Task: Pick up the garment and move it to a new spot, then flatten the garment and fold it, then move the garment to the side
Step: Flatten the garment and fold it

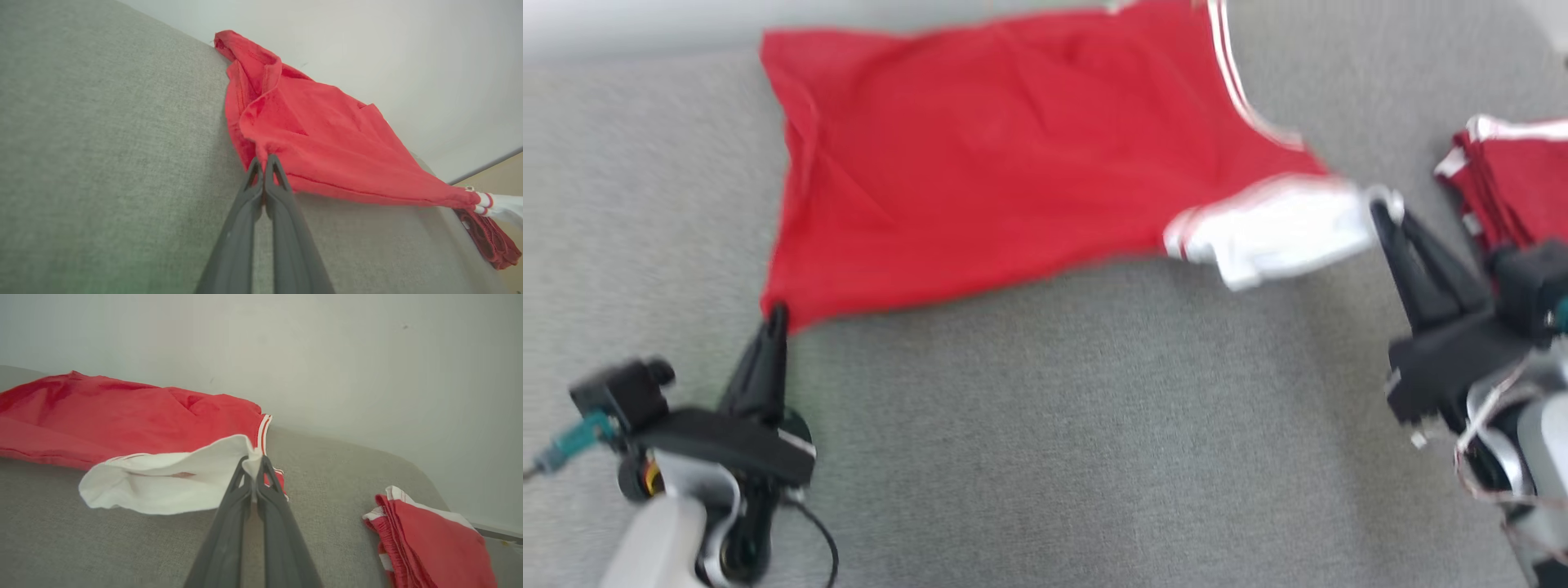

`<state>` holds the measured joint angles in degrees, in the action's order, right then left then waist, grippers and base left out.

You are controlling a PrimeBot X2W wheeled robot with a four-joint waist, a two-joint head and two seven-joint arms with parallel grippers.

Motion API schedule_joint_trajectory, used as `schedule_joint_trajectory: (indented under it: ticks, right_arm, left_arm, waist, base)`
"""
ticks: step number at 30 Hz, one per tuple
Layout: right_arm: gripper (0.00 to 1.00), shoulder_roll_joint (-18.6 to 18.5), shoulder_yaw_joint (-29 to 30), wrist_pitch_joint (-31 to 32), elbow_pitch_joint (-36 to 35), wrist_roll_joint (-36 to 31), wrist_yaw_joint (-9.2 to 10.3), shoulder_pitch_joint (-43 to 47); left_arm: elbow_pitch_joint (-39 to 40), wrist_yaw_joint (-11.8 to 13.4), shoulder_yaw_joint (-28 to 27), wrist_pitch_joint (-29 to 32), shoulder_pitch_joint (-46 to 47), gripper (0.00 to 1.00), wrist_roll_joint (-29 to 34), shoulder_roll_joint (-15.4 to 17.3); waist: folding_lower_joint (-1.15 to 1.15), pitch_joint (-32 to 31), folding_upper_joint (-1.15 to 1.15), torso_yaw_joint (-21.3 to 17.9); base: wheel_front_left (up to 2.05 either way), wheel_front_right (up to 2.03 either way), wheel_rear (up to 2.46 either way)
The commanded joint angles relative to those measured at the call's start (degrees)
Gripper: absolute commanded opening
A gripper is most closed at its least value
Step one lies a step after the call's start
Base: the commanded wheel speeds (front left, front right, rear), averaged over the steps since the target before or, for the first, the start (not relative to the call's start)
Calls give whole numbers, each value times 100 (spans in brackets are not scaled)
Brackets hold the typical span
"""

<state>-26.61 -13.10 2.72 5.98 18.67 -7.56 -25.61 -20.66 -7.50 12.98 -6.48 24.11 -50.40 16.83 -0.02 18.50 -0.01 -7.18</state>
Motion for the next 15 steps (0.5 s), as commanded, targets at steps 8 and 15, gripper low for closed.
schedule_joint_trajectory:
  ticks: [8, 15]
  right_arm:
    - [0, 80, 257, 523, -321, 248, 17, 1116]
    - [0, 111, 412, 1153, -601, 475, 17, 1930]
  left_arm:
    - [-262, 5, 128, 4, -783, 0, -382, -177]
    - [-160, 88, 163, 292, -1516, 0, -744, -276]
  waist:
    - [2, -901, 1, 334]
    - [2, -1225, 1, 375]
  base:
    - [0, 0, 0]
    - [0, 0, 0]
